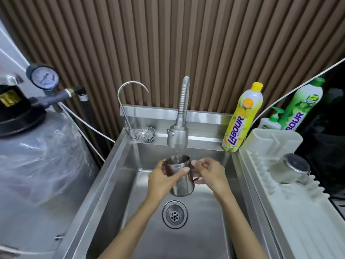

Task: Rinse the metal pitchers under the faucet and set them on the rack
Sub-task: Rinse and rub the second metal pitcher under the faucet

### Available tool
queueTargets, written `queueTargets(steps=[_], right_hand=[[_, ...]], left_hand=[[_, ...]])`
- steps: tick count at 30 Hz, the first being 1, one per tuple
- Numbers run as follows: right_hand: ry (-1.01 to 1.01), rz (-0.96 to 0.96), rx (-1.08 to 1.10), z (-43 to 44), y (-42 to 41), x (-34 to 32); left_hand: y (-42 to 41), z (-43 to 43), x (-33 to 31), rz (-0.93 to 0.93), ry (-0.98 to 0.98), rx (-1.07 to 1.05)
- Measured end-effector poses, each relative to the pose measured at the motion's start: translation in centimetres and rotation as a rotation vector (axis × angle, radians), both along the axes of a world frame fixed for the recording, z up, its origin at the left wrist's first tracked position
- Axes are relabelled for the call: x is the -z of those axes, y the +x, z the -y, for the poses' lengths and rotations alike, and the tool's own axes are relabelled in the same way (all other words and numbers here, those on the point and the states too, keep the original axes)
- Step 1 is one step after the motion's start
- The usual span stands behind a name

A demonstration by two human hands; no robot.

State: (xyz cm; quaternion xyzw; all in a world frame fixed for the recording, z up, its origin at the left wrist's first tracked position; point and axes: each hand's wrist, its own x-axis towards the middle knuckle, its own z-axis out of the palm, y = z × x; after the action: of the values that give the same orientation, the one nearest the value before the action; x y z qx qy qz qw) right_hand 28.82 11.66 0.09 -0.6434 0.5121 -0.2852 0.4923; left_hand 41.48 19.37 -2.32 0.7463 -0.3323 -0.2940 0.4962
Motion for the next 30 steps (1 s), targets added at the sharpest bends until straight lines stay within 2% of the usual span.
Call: queueTargets(steps=[2, 3, 5, 8, 10, 13, 15, 18, 21, 24, 26, 28, 30], right_hand=[[-0.197, -0.14, 0.029, 0.0, -0.2, -0.3], [-0.245, -0.145, 0.036, -0.1, -0.2, -0.5], [-0.242, 0.001, 0.041, -0.2, -0.2, -0.4], [-0.096, 0.3, -0.014, 0.0, 0.5, -0.1], [0.05, 0.47, -0.046, 0.2, 1.2, 0.7], [0.249, 0.69, -0.059, 0.4, 2.0, 1.7], [0.309, 0.681, -0.061, 0.4, 2.1, 2.0], [0.294, 0.481, -0.062, 0.5, 1.7, 1.3], [0.224, 0.229, 0.015, 1.2, 0.7, 0.3], [-0.021, -0.062, 0.096, 1.6, -0.2, -1.1], [-0.191, -0.178, 0.101, 1.3, -0.2, -2.0], [-0.269, -0.074, 0.075, 1.0, -0.1, -2.1], [-0.204, 0.192, 0.035, 0.8, 0.0, -1.7]], left_hand=[[0.1, 0.9, 0.7, -0.154, -0.053, 0.068], [0.0, 1.4, 0.8, -0.202, -0.1, 0.084], [-0.2, 2.2, 0.7, -0.274, -0.235, 0.094], [0.2, 2.8, 0.2, -0.295, -0.399, 0.083], [0.6, 2.8, -0.2, -0.19, -0.412, 0.05], [0.8, 2.4, -1.2, 0.141, -0.357, -0.02], [0.7, 2.1, -1.6, 0.346, -0.28, -0.084], [0.3, 1.4, -1.3, 0.419, -0.134, -0.18], [-0.6, 1.2, -0.6, 0.27, -0.061, -0.157], [-1.2, 1.7, 0.3, 0.039, -0.086, -0.083], [-1.5, 2.2, 0.7, -0.112, -0.139, -0.036], [-1.8, 2.7, 0.4, -0.256, -0.243, -0.022], [-1.9, 2.9, -0.2, -0.314, -0.365, -0.016]])
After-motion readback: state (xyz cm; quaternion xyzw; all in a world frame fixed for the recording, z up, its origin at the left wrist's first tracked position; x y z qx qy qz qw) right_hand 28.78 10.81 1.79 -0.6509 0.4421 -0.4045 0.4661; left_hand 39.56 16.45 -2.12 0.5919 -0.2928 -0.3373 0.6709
